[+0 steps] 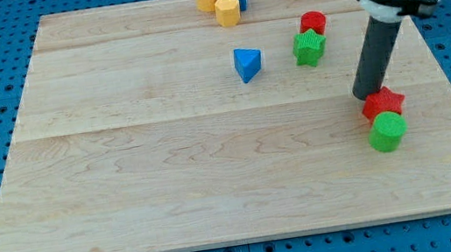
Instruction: Slide the red circle to the green star
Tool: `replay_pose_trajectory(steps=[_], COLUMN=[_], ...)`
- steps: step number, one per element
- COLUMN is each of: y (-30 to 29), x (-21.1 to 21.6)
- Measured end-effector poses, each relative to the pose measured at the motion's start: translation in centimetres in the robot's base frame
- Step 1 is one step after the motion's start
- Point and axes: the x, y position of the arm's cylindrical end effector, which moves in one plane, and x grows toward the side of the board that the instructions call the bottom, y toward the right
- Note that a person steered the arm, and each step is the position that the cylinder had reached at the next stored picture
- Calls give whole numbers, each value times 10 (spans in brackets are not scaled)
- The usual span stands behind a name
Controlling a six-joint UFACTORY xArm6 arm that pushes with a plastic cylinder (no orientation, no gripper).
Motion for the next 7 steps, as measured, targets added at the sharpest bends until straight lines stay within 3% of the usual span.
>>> replay_pose_trajectory(steps=[2,4,5,7], y=[-5,-50,-68,41], x=[42,46,6,-115])
